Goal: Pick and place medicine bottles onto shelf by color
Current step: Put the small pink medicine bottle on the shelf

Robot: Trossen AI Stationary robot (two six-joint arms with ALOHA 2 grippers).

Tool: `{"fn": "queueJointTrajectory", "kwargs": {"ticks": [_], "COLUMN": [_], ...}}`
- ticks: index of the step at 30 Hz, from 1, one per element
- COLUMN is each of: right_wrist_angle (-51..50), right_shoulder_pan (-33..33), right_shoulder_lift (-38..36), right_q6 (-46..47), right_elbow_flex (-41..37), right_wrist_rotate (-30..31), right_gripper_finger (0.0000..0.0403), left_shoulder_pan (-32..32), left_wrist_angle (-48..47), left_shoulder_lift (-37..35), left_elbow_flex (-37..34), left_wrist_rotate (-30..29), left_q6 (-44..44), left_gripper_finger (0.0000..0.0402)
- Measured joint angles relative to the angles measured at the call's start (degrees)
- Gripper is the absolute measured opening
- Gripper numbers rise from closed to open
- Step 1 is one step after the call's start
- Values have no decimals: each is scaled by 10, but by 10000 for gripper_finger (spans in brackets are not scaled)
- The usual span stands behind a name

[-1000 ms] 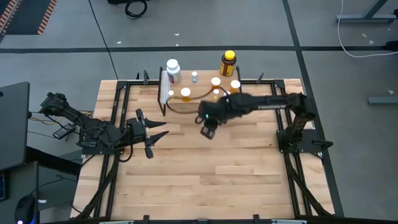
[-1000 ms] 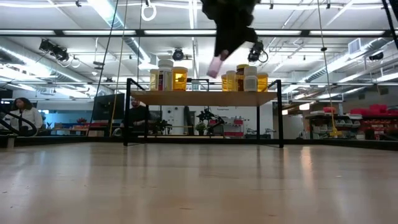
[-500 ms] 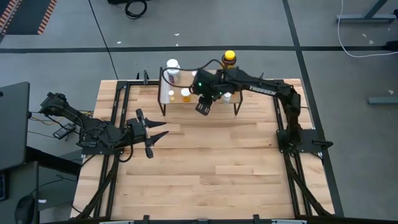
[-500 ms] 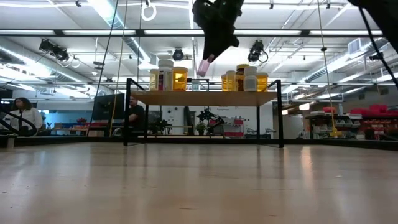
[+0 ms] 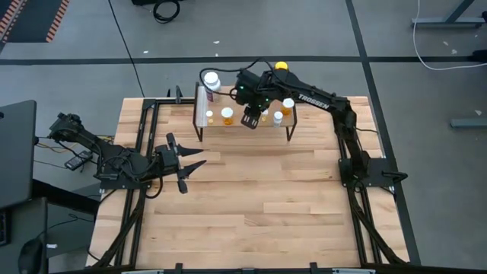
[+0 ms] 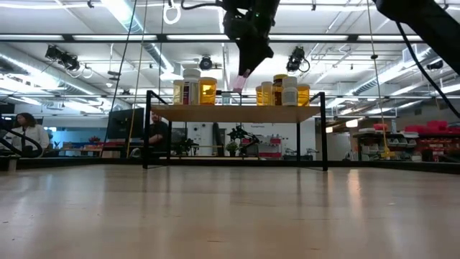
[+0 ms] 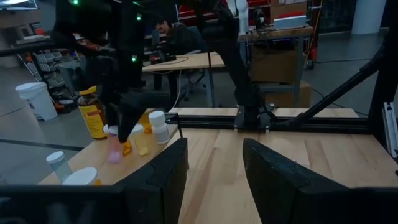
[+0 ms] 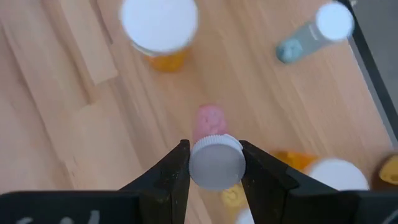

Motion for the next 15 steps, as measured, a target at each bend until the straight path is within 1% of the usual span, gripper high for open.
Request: {"fn": "queueJointTrajectory", "kwargs": {"ticks": [15], "right_wrist_angle": [10], "right_shoulder_pan": [-5], "right_shoulder_lift": [0], "right_q6": [-7], "right_elbow_flex": [-4], "right_wrist_rotate": [-5], "right_gripper_finger": [135], "left_shoulder_pan": [0], "left_wrist_angle": [-2], "left_shoulder_lift": [0], "left_elbow_flex": [0], "left_wrist_rotate": [0], "left_q6": [-22], "left_gripper_finger": [162]}}
